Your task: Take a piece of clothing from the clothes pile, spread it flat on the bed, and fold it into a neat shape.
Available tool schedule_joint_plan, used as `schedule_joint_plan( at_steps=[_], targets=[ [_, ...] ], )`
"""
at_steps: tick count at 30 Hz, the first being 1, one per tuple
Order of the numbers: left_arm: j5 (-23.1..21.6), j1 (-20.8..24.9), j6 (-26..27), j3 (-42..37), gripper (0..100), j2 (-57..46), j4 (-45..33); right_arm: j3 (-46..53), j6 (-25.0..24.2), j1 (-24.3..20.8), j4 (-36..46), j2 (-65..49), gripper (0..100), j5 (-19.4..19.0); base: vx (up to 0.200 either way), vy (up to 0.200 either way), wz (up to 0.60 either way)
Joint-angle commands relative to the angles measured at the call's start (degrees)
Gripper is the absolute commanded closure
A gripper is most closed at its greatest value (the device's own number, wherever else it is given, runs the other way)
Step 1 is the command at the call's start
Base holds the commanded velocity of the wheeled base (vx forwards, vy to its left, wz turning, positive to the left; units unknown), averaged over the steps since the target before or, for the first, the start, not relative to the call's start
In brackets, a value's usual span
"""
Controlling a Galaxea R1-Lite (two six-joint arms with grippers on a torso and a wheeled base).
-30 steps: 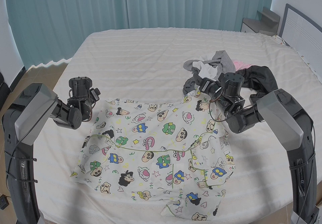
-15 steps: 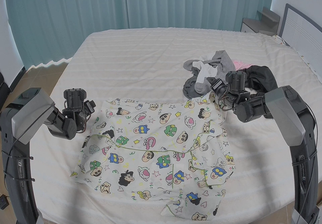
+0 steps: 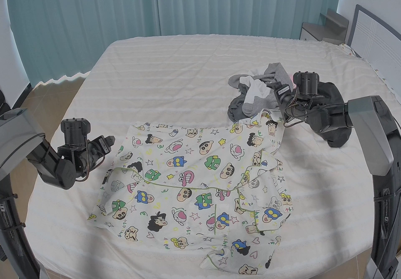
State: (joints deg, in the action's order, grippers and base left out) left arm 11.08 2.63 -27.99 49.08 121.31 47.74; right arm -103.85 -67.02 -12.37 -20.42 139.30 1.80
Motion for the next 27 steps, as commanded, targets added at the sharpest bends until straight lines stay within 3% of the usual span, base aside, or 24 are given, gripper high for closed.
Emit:
schedule_joint_plan(
  at_steps=[1,10,11,15,27],
  targets=[
    [-2.2,-0.1,-0.1,-5.8,0,-6.3,0.2,-3.6,-1.9,0.7,3.3,-1.9,0,-0.6,0.0,0.0,0.0],
    [-5.2,-0.1,-0.1,-12.0,0,-8.5,0.9,-8.0,-7.7,2.8,17.5,-1.8,0,-3.9,0.0,0.0,0.0],
    [-5.3,0.0,-0.1,-12.5,0,-8.5,1.5,-8.8,-10.8,3.0,19.6,-1.9,0,-5.9,0.0,0.0,0.0],
    [-5.4,-0.1,-0.1,-13.5,0,-8.5,3.0,-9.8,-11.9,3.2,23.9,-2.9,0,-11.3,0.0,0.0,0.0],
    [-5.5,0.0,-2.1,-16.8,0,-10.2,3.6,-10.7,-14.8,4.2,34.4,-2.7,0,-13.0,0.0,0.0,0.0]
  ],
)
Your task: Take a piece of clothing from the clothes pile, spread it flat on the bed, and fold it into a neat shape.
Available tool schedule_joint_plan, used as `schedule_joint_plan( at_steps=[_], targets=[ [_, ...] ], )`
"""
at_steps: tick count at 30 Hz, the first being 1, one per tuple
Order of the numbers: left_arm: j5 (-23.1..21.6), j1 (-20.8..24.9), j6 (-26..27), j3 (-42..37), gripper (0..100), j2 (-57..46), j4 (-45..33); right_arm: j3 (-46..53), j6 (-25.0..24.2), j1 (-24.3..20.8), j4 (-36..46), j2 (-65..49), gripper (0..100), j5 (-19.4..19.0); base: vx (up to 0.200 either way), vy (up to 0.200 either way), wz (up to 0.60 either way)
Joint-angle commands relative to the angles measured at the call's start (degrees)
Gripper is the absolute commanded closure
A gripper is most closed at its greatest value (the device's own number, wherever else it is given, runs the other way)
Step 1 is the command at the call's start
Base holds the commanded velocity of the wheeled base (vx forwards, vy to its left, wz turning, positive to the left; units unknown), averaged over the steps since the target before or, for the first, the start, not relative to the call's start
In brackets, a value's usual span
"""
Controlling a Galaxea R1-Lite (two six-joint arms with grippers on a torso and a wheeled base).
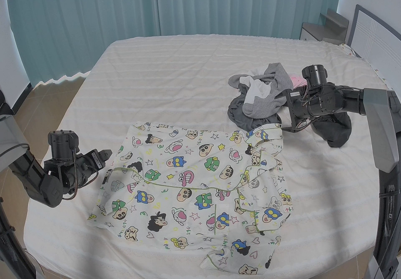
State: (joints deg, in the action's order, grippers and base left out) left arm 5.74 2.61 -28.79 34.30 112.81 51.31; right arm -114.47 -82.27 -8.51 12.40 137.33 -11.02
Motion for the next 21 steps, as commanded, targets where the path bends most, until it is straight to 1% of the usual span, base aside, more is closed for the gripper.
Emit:
schedule_joint_plan(
  at_steps=[1,2,3,6,7,8,9,12,13,15,18,19,21],
  targets=[
    [-0.5,0.0,-1.7,-2.4,0,-2.2,0.0,-0.1,0.7,0.4,2.2,-1.3,0,-0.1,0.0,0.0,0.0],
    [-1.8,0.0,-2.7,-3.8,0,-3.5,0.0,-0.1,2.9,1.0,3.9,-3.8,0,-0.8,0.0,0.0,0.0],
    [-3.0,0.0,-3.2,-4.9,0,-4.7,0.0,2.4,5.5,1.1,4.5,-5.8,0,-2.1,0.0,0.0,0.0],
    [-7.6,-0.5,-4.4,-8.6,0,-10.0,-0.1,15.3,16.4,2.2,3.5,-13.0,0,-6.5,0.0,0.0,0.0],
    [-9.8,-0.7,-4.9,-10.3,0,-12.1,-0.1,20.8,21.0,2.7,2.3,-15.9,0,-8.0,0.0,0.0,0.0],
    [-10.5,-0.7,-5.0,-10.8,0,-12.7,-0.1,22.3,22.3,2.8,1.7,-16.6,0,-8.3,0.0,0.0,0.0],
    [-14.5,-0.7,-5.7,-14.2,0,-16.3,-0.2,31.7,29.6,3.8,-3.0,-20.7,0,-10.8,0.0,0.0,0.0],
    [-20.2,-0.6,-6.0,-18.9,0,-21.0,-0.3,46.4,40.0,5.3,-12.5,-25.6,0,-13.1,0.0,0.0,0.0],
    [-21.4,-0.7,-6.0,-20.3,0,-22.1,-0.2,51.3,43.8,5.8,-15.8,-26.7,0,-13.9,0.0,0.0,0.0],
    [-21.9,-0.8,-6.7,-21.5,0,-23.3,-0.2,59.5,50.0,6.7,-21.3,-28.0,0,-14.8,0.0,0.0,0.0],
    [-22.3,-0.7,-11.5,-22.2,0,-24.5,-0.2,69.2,58.0,7.0,-27.8,-28.3,0,-14.5,0.0,0.0,0.0],
    [-22.4,-0.7,-13.0,-22.3,0,-24.9,-0.2,71.5,59.8,6.8,-29.6,-28.3,0,-14.3,0.0,0.0,0.0],
    [-22.4,-0.7,-14.6,-22.6,0,-25.4,-0.2,74.8,60.8,6.2,-32.0,-28.6,0,-14.3,0.0,0.0,0.0]
  ],
)
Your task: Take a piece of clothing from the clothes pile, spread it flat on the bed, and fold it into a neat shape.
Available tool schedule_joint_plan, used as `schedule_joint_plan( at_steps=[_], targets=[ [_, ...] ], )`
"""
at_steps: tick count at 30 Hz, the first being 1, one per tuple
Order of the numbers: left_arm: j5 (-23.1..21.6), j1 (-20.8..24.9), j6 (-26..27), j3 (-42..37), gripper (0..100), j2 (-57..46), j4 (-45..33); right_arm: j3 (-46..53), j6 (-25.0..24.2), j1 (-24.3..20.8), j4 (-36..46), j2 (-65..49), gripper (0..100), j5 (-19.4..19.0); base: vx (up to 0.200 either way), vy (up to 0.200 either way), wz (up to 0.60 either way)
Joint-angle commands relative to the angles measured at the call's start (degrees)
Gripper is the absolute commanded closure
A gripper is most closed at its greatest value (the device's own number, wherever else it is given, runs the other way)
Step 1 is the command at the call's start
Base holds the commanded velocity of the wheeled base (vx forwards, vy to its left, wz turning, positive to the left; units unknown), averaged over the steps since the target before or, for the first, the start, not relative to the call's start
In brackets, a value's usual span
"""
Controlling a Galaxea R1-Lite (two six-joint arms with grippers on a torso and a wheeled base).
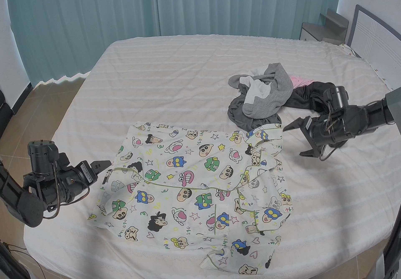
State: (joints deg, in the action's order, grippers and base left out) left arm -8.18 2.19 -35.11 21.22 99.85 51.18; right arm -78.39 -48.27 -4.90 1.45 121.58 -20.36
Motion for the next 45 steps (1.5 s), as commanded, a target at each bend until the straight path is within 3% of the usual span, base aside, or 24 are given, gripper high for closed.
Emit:
schedule_joint_plan(
  at_steps=[1,9,14,18,28,33,45],
  targets=[
    [-8.6,-0.3,-8.7,-10.0,0,-12.4,0.0,40.0,26.7,1.8,-22.0,-12.8,0,-4.9,0.0,0.0,0.0],
    [-8.5,0.2,-8.9,-11.4,0,-11.8,0.1,45.3,23.5,-2.0,-25.1,-13.0,0,-2.9,0.0,0.0,0.0],
    [-8.5,0.4,-8.9,-11.4,0,-11.4,0.1,48.1,23.5,-3.0,-34.8,-8.6,0,-2.1,0.0,0.0,0.0],
    [-8.4,0.9,-8.8,-11.3,0,-11.5,0.1,47.6,22.1,-3.6,-42.6,-3.5,0,0.8,0.0,0.0,0.0],
    [-8.3,0.9,-8.8,-11.3,0,-11.4,0.1,46.0,16.5,-5.6,-52.6,2.8,0,1.5,0.0,0.0,0.0],
    [-8.3,0.9,-8.7,-11.3,0,-11.5,0.1,45.3,16.1,-5.4,-53.8,3.8,0,1.4,0.0,0.0,0.0],
    [-8.2,0.9,-8.7,-11.3,0,-11.4,0.1,42.3,8.0,-4.6,-53.9,5.6,0,1.1,0.0,0.0,0.0]
  ],
)
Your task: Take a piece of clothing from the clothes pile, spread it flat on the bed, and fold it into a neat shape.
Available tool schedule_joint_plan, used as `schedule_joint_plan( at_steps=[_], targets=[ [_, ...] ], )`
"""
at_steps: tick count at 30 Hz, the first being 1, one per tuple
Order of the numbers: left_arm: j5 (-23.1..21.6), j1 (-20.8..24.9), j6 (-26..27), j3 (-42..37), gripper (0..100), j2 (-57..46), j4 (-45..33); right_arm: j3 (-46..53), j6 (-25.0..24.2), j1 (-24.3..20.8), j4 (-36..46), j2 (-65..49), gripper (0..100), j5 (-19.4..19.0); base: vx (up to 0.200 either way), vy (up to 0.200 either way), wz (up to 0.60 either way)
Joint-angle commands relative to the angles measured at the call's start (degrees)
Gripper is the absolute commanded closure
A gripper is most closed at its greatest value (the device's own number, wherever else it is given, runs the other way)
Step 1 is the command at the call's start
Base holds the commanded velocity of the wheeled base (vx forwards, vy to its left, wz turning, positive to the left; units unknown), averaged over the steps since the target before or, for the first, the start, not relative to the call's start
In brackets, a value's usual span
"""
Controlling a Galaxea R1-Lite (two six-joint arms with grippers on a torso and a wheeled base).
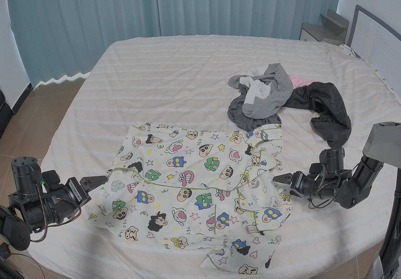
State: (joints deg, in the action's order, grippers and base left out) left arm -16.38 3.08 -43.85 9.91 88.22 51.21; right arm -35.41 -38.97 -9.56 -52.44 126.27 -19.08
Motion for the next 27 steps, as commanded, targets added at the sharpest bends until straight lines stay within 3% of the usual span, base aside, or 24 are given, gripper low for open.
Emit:
schedule_joint_plan(
  at_steps=[1,9,10,23,27],
  targets=[
    [0.0,0.0,0.0,0.0,0,0.2,0.0,-1.1,-3.0,0.1,0.0,1.1,0,-0.3,0.0,0.0,0.0],
    [0.0,0.0,0.0,0.0,0,0.2,0.0,-2.0,-5.1,0.2,0.0,2.7,0,-1.1,0.0,0.0,0.0],
    [0.0,0.0,0.0,0.0,0,0.2,0.0,-2.1,-5.1,0.3,0.0,2.9,100,-1.2,0.0,0.0,0.0],
    [0.2,0.1,0.6,-0.1,0,0.1,0.0,-0.4,-5.9,0.9,0.0,1.8,100,-0.8,0.0,0.0,0.0],
    [0.3,0.1,0.7,-0.2,0,0.0,0.0,1.7,-5.5,0.8,0.0,0.1,100,3.3,0.0,0.0,0.0]
  ],
)
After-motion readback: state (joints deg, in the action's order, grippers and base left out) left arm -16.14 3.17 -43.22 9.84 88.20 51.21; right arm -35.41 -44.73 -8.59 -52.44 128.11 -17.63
